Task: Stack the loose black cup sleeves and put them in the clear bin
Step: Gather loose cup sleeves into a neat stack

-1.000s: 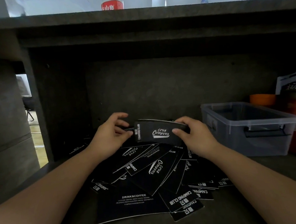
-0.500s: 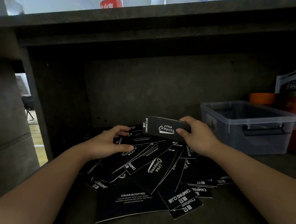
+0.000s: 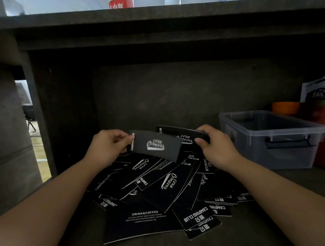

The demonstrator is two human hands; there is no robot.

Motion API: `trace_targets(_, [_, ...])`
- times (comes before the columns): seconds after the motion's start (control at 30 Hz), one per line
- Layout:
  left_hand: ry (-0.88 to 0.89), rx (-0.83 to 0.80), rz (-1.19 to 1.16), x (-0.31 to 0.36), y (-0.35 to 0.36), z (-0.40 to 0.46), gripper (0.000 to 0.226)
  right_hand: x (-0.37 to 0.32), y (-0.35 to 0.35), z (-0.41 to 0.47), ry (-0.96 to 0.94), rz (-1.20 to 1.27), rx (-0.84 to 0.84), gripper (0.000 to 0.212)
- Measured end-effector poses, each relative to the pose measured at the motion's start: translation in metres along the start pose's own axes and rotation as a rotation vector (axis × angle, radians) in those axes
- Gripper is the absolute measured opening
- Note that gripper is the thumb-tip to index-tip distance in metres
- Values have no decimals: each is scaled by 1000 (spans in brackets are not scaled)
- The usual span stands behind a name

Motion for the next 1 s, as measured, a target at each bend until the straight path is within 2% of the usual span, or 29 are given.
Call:
trace_targets(0.13, [8, 14, 32, -1, 3, 1, 10, -1, 1, 0, -4, 3, -5, 8])
trace_targets(0.3, [-27, 54, -53, -3, 3, 3, 6, -1, -1, -1, 3, 42, 33, 10])
trace_targets(0.5, [-32, -52, -101, 2, 11, -2, 12, -6, 1, -3, -33, 44, -43, 9])
trace_targets(0.7, [33, -138, -22, 6, 15, -6, 17, -8, 4, -5, -61, 82, -89, 18])
trace_targets(0.9, [38, -153, -12, 10, 15, -9, 18, -9, 8, -6, -93, 68, -148, 14])
trace_targets(1.0, [75, -133, 78, 13, 17, -10, 21, -9, 9, -5, -104, 28, -140, 11])
Point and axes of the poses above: each hand's wrist, its own z-axis towards the middle knuckle, its own y-axis out of the palm, x = y × z, the point moved 2 cm from there along z, towards the middle knuckle, and after that the axes turned 2 degrees about -y, right-handed, at the moved point
